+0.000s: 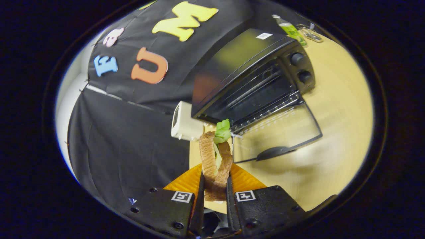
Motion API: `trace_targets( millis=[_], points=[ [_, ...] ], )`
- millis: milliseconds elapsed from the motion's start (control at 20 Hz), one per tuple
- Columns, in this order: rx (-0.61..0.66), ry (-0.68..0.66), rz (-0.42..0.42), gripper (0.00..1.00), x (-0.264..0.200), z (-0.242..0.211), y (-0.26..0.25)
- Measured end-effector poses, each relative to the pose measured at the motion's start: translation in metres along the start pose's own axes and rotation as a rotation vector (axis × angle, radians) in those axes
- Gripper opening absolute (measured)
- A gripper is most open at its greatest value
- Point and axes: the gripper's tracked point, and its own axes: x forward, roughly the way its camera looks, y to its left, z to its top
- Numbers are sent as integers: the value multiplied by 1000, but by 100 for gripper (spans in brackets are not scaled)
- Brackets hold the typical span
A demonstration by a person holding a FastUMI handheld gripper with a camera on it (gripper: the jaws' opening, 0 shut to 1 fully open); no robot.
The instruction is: Open the toaster oven, put the food inside, and close the toaster oven door.
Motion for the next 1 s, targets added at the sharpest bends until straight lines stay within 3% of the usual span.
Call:
trace_targets(
  millis=[250, 600, 800, 1000],
  points=[
    [146, -164, 27, 34, 40, 57, -34],
    [400, -464, 180, 34, 90, 125, -47],
    [440, -589, 138, 34, 105, 143, -57],
    [422, -563, 120, 39, 122, 135, -48]
  ],
)
